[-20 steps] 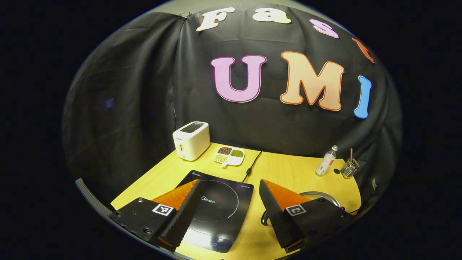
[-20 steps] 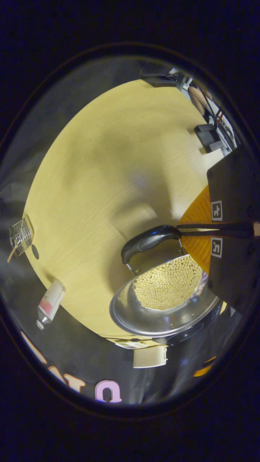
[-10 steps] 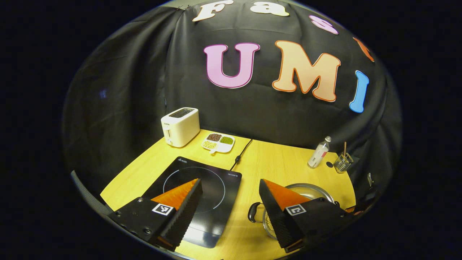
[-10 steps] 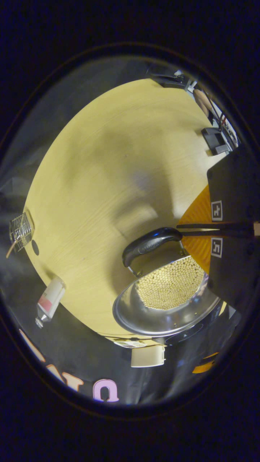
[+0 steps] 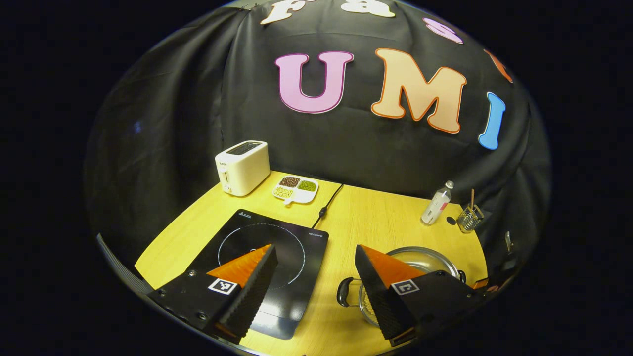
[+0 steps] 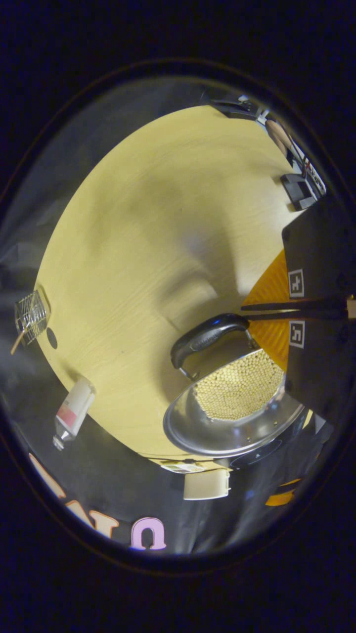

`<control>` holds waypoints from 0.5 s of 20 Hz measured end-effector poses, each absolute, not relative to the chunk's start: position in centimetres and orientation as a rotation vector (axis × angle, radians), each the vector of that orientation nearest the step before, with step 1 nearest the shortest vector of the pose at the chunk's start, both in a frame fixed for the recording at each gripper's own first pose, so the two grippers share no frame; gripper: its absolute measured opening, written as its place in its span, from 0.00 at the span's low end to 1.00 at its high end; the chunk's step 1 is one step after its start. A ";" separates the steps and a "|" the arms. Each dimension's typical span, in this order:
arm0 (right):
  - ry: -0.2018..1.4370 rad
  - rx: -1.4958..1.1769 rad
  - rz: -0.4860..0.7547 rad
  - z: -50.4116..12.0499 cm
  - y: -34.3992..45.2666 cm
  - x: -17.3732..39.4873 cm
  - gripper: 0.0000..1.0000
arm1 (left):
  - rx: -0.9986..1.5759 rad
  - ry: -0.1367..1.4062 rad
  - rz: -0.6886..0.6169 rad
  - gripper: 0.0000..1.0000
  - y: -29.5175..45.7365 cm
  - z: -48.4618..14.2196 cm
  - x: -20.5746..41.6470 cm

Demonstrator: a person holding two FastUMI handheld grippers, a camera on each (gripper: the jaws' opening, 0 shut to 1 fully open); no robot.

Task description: First push the handle of the pot to place it horizontally, then grasp the pot with both hands and set it on the induction cooktop.

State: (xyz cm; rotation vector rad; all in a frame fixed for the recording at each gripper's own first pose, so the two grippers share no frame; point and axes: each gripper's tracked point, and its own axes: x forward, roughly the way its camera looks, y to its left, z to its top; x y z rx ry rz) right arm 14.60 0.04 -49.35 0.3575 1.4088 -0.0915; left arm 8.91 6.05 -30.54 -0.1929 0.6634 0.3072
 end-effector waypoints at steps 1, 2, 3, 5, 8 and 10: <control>1.401 0.338 -0.109 -49.6 -0.6 14.5 0.04 | -0.194 0.671 0.305 0.97 6.0 -30.8 8.9; 1.395 0.317 -0.124 -49.5 -1.4 14.4 0.09 | -0.197 0.679 0.302 0.97 5.9 -30.9 8.9; 1.391 0.299 -0.146 -49.5 -2.1 14.3 0.24 | -0.199 0.686 0.299 0.97 5.9 -31.2 8.8; 1.386 0.279 -0.184 -49.3 -3.8 14.0 0.54 | -0.200 0.711 0.293 0.97 5.8 -31.9 8.5; 1.396 0.297 -0.185 -48.9 -4.7 13.5 0.98 | -0.193 0.788 0.273 0.98 5.2 -33.6 7.4; 1.375 0.298 -0.178 -48.0 -5.1 14.2 0.94 | -0.180 0.839 0.257 0.98 4.6 -34.6 6.8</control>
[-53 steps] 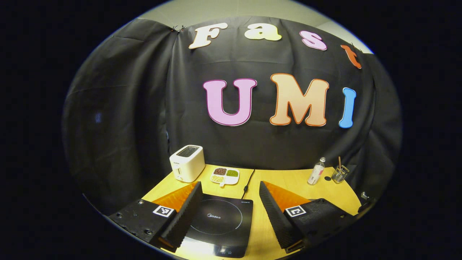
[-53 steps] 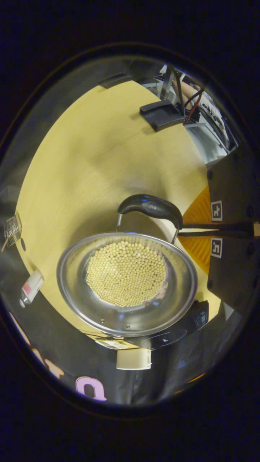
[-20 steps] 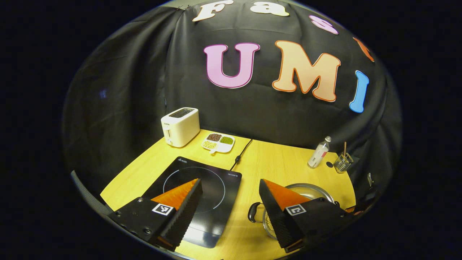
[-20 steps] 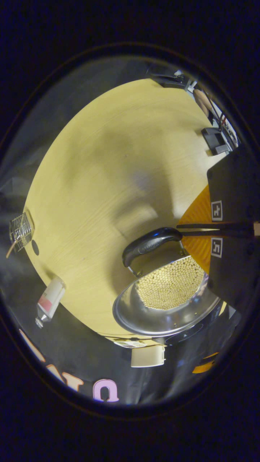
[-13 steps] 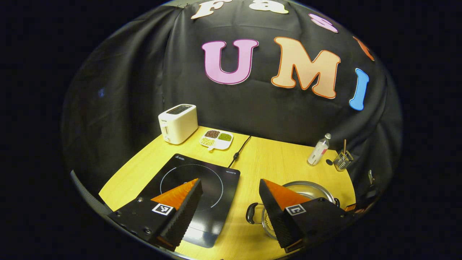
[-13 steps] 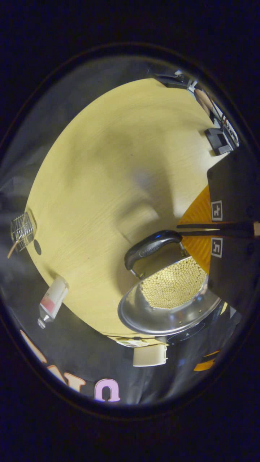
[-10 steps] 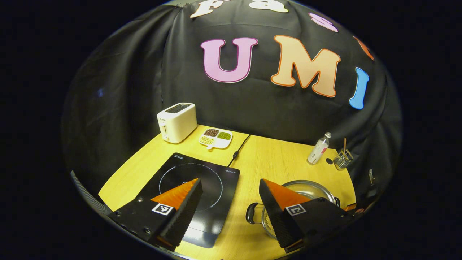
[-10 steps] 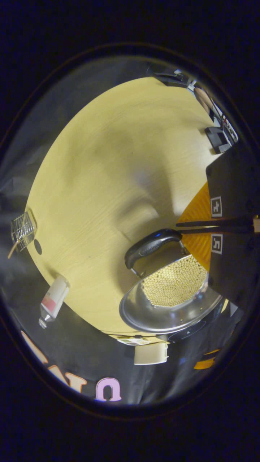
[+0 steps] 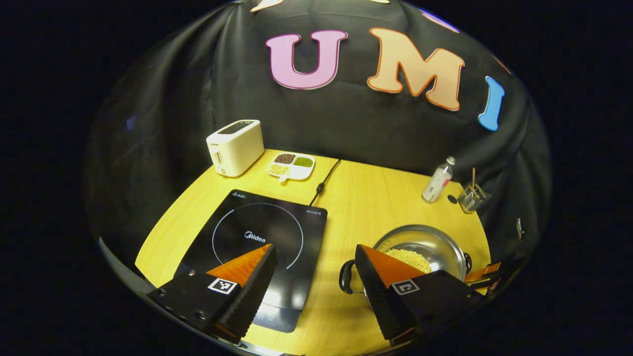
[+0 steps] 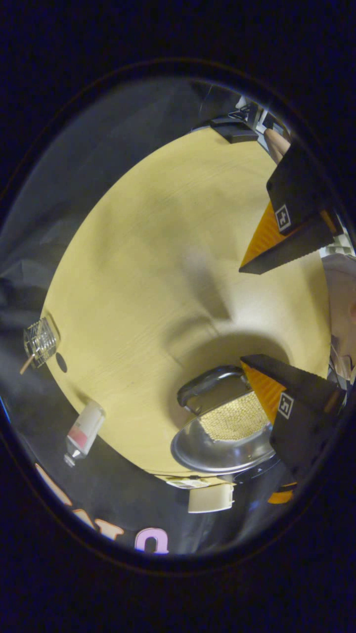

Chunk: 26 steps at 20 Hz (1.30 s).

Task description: First push the handle of the pot to place it horizontally, then grasp the pot with both hands and set it on the induction cooktop.

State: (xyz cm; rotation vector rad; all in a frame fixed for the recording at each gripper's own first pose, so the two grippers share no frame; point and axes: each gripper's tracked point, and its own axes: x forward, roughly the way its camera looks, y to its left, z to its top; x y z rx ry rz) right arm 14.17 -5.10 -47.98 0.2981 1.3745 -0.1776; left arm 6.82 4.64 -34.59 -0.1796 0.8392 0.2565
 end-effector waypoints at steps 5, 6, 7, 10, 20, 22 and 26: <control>1.293 0.251 -0.098 -44.5 -4.9 16.8 1.00 | -0.155 0.937 0.171 0.97 2.4 -36.3 5.9; 1.281 0.256 -0.066 -43.8 -4.2 17.5 0.94 | -0.154 0.965 0.160 0.97 2.1 -36.9 5.7; 1.273 0.259 -0.036 -43.3 -3.4 17.9 1.00 | -0.159 0.996 0.146 0.97 1.7 -37.4 5.5; 1.273 0.241 0.035 -43.4 -1.7 19.1 1.00 | -0.188 1.075 0.100 0.97 0.5 -39.1 5.7; 1.432 0.134 0.232 -48.6 0.9 18.2 1.00 | -0.246 1.315 -0.043 0.89 -2.1 -45.1 6.6; 1.465 0.124 0.251 -49.5 1.1 18.3 0.94 | -0.243 1.343 -0.049 0.89 -2.1 -46.1 6.9; 1.497 0.130 0.273 -51.0 1.5 18.7 1.00 | -0.268 1.408 -0.034 0.86 -2.5 -48.0 6.8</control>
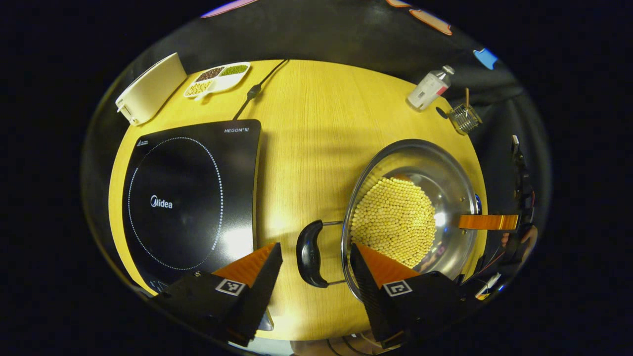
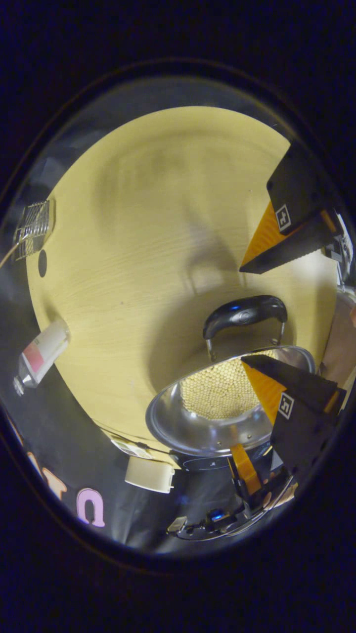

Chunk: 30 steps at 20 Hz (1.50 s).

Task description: First push the handle of the pot to place it horizontally, then grasp the pot with both hands and set it on the induction cooktop.

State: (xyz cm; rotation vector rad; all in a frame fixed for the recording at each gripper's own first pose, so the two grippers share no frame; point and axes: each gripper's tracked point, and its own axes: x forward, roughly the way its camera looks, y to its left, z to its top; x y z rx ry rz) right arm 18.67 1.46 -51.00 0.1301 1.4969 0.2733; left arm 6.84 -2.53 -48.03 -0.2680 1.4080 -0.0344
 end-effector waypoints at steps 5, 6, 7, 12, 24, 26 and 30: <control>1.524 0.168 0.276 -52.5 1.8 19.4 0.99 | -0.307 1.458 -0.026 0.78 -3.7 -49.4 6.7; 1.531 0.190 0.289 -52.5 2.2 19.4 0.89 | -0.308 1.467 -0.024 0.79 -3.7 -49.6 6.8; 1.535 0.203 0.294 -52.7 2.5 19.6 0.88 | -0.308 1.475 -0.020 0.78 -3.6 -49.9 6.7; 1.600 0.274 0.330 -53.2 4.2 19.0 0.70 | -0.319 1.524 -0.005 0.69 -3.6 -50.7 6.4; 1.571 0.197 0.292 -52.7 3.1 18.6 0.54 | -0.317 1.520 0.031 0.60 -3.6 -49.9 6.5; 1.540 0.178 0.294 -52.3 2.8 18.9 0.53 | -0.307 1.504 0.017 0.61 -3.7 -49.8 6.7; 1.499 0.172 0.311 -52.7 2.8 18.7 0.51 | -0.339 1.510 0.009 0.60 -3.7 -50.0 6.3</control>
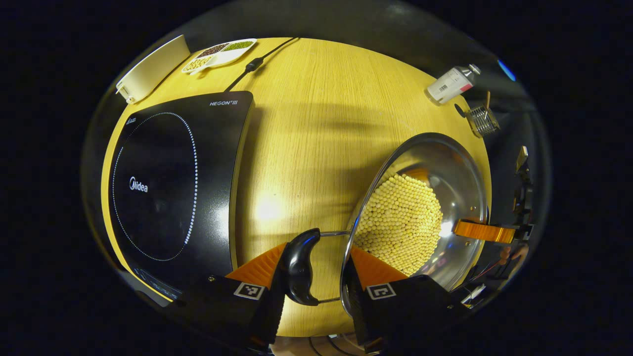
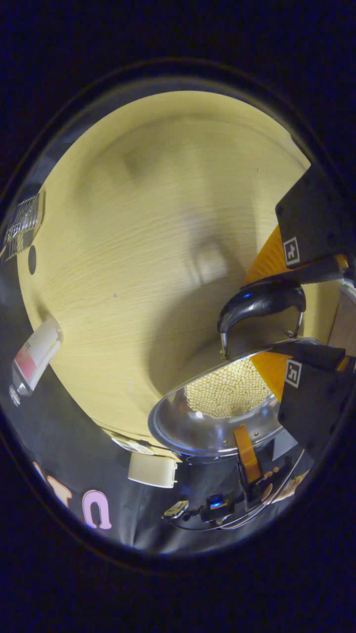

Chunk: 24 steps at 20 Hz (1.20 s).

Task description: First push the handle of the pot to place it horizontally, then grasp the pot with both hands and set it on the induction cooktop.

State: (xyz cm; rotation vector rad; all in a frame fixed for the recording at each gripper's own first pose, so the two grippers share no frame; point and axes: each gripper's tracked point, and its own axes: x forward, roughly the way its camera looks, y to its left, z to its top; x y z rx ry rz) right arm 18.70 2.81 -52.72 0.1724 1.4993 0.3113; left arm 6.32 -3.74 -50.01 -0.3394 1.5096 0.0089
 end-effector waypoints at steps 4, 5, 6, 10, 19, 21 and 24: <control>1.469 0.157 0.328 -52.3 3.2 18.6 0.54 | -0.335 1.485 0.004 0.60 -3.5 -49.7 6.5; 1.462 0.156 0.333 -52.0 3.4 18.4 0.54 | -0.332 1.474 0.002 0.59 -3.3 -49.5 6.5; 1.456 0.157 0.336 -51.8 3.5 18.4 0.54 | -0.329 1.464 -0.001 0.59 -3.0 -49.2 6.6; 1.436 0.146 0.339 -50.1 3.9 17.5 0.54 | -0.326 1.441 -0.021 0.59 -2.7 -47.7 6.1; 1.388 0.139 0.278 -46.3 5.3 12.8 0.53 | -0.332 1.437 -0.101 0.59 -0.5 -45.0 3.5; 1.376 0.149 0.247 -45.6 6.3 11.2 0.54 | -0.324 1.432 -0.130 0.59 0.7 -44.3 2.9; 1.370 0.165 0.205 -44.8 8.4 8.4 0.54 | -0.309 1.432 -0.174 0.59 3.1 -43.5 1.9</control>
